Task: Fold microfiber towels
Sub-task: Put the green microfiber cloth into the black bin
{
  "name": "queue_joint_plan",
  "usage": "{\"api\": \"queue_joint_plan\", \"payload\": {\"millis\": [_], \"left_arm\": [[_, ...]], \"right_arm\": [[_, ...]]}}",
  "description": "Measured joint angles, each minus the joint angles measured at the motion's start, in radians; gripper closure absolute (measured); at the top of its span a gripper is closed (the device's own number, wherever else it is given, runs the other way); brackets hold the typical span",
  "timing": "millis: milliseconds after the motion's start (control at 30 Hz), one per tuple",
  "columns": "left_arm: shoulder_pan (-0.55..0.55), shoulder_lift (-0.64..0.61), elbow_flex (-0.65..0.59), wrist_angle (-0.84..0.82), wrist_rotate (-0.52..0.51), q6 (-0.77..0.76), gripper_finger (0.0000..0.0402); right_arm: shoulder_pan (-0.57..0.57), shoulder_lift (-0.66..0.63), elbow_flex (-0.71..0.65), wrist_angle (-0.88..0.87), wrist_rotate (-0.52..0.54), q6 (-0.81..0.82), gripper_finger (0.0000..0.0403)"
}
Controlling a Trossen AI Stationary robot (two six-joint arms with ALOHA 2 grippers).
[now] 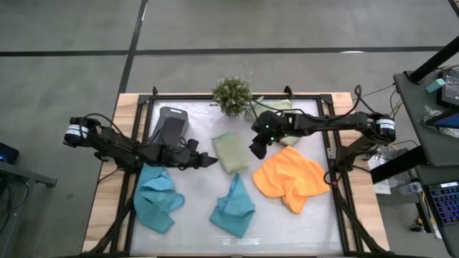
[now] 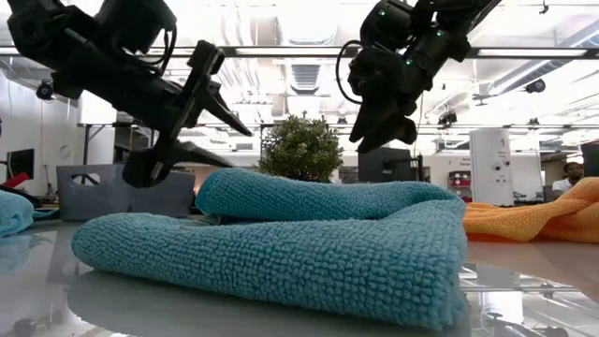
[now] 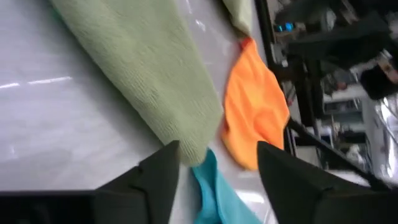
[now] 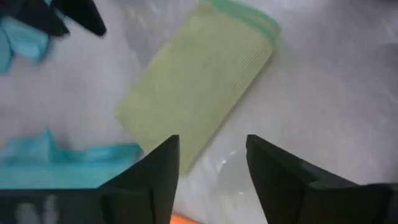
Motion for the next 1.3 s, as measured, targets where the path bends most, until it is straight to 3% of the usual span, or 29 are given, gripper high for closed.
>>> {"api": "queue_joint_plan", "payload": {"millis": [233,467,733,1000,1300], "left_arm": [[0.000,0.036,-0.004,-0.013,-0.024,-0.024,0.0134],[-0.001,0.199,0.064,0.055,-0.026,-0.024,0.0132],[0.002,0.350,0.113,0.114,-0.033,-0.024,0.0132],[0.011,0.371,0.121,0.148,-0.049,-0.047,0.0132],[0.032,0.370,0.120,0.147,-0.049,-0.055,0.0132]], "right_arm": [[-0.005,0.000,-0.005,0.031,0.050,0.012,0.0216],[-0.005,0.030,-0.054,0.141,0.044,0.056,0.0216],[-0.006,0.184,-0.036,0.215,-0.031,0.083,0.0216],[-0.020,0.326,0.044,0.218,-0.109,0.065,0.0216],[-0.019,0.409,0.119,0.217,-0.116,0.032,0.0216]]}}
